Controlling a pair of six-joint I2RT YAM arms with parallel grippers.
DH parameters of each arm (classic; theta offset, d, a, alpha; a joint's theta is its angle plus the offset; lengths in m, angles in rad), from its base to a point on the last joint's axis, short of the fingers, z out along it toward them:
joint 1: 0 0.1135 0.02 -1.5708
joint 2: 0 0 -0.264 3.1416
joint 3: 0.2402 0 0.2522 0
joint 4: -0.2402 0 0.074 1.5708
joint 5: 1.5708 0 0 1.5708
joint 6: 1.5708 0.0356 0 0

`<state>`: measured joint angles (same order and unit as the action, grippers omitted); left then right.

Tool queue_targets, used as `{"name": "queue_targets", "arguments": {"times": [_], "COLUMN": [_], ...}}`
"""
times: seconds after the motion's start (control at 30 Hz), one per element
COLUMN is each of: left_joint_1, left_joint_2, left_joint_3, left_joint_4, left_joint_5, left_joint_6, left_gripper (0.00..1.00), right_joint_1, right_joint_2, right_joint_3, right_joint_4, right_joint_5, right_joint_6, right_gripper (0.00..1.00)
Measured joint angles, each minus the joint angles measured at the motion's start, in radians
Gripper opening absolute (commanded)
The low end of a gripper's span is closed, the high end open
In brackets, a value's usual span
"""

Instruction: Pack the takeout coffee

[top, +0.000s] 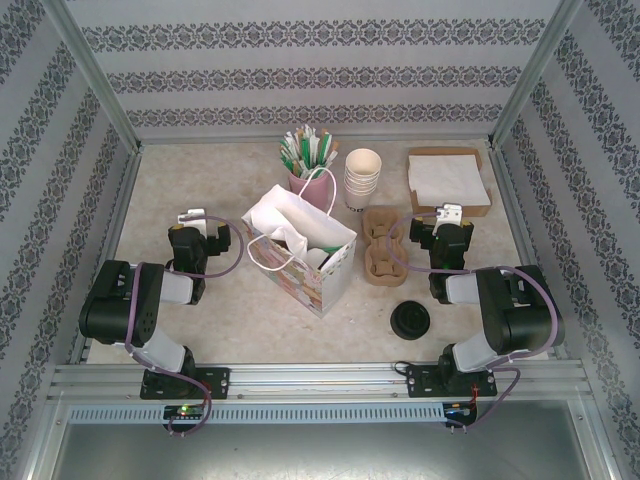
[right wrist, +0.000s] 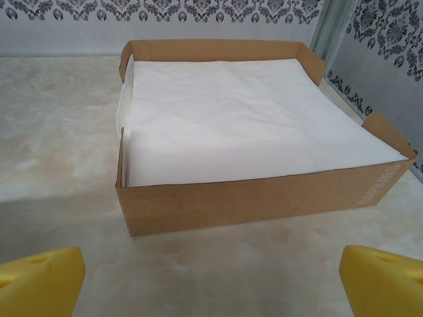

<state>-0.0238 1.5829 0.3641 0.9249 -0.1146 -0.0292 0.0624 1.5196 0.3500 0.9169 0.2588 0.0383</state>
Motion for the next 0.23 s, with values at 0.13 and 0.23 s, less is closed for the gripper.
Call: {"name": "queue_targets", "arguments": {"times": [0.13,0.23], "left_joint_1": [0.000,0.000], "left_joint_2": [0.000,0.000], "left_joint_3": [0.000,0.000], "left_joint_4": [0.000,0.000], "left_joint_5": [0.003,0.003], "left_joint_6": [0.000,0.000], "left_gripper": [1.00,1.00], "right_joint_1": [-0.005,-0.008], "right_joint_2": [0.000,0.000], "right_joint_3": [0.003,0.005], "right_joint_4": [-0.006,-0.008], "right_joint_5": [-0.032,-0.056], "right_joint_6": [0.000,-0.001], "right_gripper": [0.98,0.98]}}
